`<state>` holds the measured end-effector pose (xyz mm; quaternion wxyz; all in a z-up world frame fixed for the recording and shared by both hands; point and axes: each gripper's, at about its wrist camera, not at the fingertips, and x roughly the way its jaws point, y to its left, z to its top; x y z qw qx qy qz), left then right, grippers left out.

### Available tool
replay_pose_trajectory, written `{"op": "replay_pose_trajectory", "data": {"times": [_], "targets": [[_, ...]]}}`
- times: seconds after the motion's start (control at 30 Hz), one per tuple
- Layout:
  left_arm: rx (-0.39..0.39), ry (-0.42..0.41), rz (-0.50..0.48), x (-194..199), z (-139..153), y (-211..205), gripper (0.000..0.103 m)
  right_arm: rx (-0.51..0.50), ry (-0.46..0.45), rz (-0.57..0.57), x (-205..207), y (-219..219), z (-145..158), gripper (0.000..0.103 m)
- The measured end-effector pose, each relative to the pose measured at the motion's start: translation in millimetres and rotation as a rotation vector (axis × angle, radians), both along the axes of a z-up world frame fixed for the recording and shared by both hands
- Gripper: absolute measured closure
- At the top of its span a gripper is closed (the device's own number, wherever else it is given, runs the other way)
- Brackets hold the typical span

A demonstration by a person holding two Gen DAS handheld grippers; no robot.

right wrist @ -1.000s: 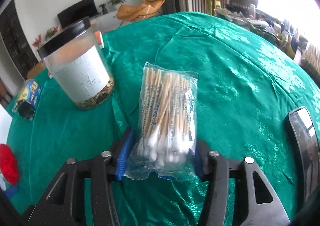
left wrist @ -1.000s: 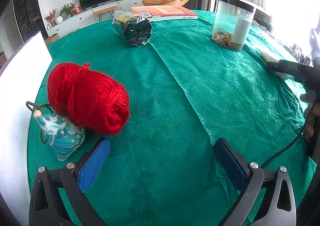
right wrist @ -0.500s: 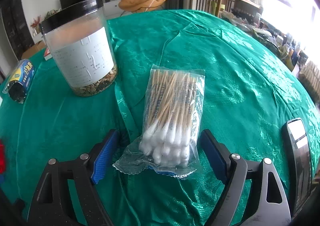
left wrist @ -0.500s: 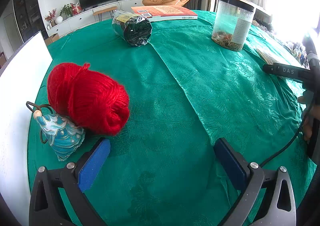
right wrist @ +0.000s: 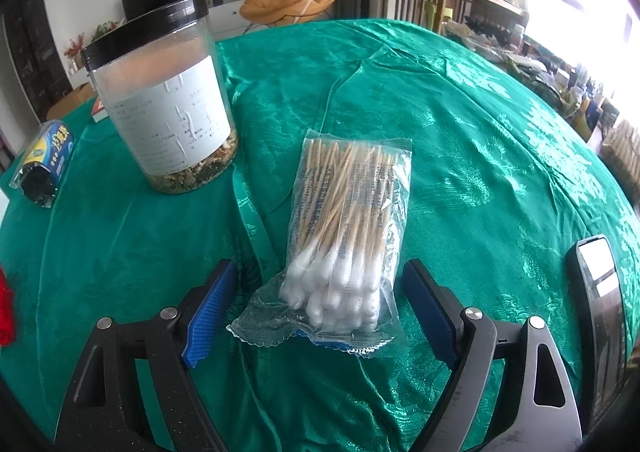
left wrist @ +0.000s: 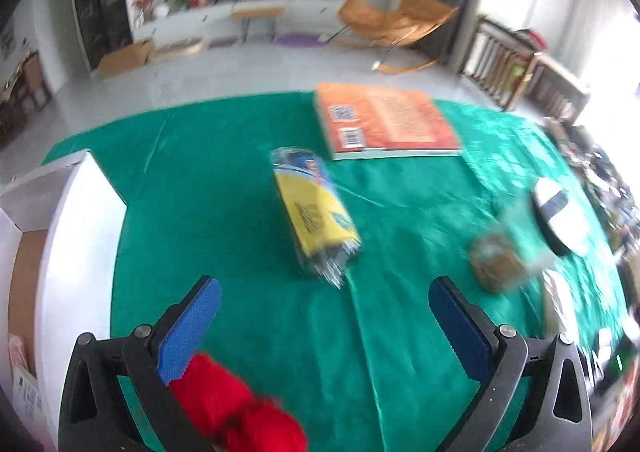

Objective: Organize soft objects
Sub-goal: 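Lift the swab bag with the right tool while the left tool grasps the yellow-labelled black roll, then carry both held items into the cardboard box and open both tools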

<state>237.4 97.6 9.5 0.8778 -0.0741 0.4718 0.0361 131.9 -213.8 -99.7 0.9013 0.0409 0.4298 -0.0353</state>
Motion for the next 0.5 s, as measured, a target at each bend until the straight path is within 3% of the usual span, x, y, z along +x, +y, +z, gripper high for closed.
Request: {"op": "replay_pose_trajectory", "data": {"times": [0.1,0.23,0.27,0.3,0.33,0.37,0.4,0.5], "targets": [[-0.034,0.131,0.061,57.5,-32.8,17.1,0.0,0.056,0.001,0.002,-1.0,-2.7,3.3,0.016],[-0.086,0.243,0.18,92.5,-78.2,32.4,0.001,0.07,0.001,0.009,12.0,-2.5,3.6,0.017],[-0.115,0.284,0.185,97.2,-91.6,33.4,0.004,0.067,-0.005,0.019,14.1,-1.8,3.6,0.021],[-0.079,0.255,0.177,96.5,-90.6,29.5,0.008,0.081,-0.021,0.026,15.4,-3.5,4.8,0.03],[-0.061,0.203,0.116,93.7,-86.4,20.4,0.036,0.101,-0.036,0.017,15.6,-7.7,6.5,0.06],[-0.035,0.189,0.071,91.7,-83.5,12.5,0.049,0.137,-0.038,0.025,16.2,-11.1,7.1,0.062],[-0.009,0.19,0.044,88.1,-80.8,6.6,0.049,0.155,-0.042,0.023,15.2,-13.2,7.6,0.062],[-0.055,0.14,-0.041,57.0,-62.6,1.0,0.05,0.17,-0.074,0.009,4.5,-14.1,14.4,0.064]]}}
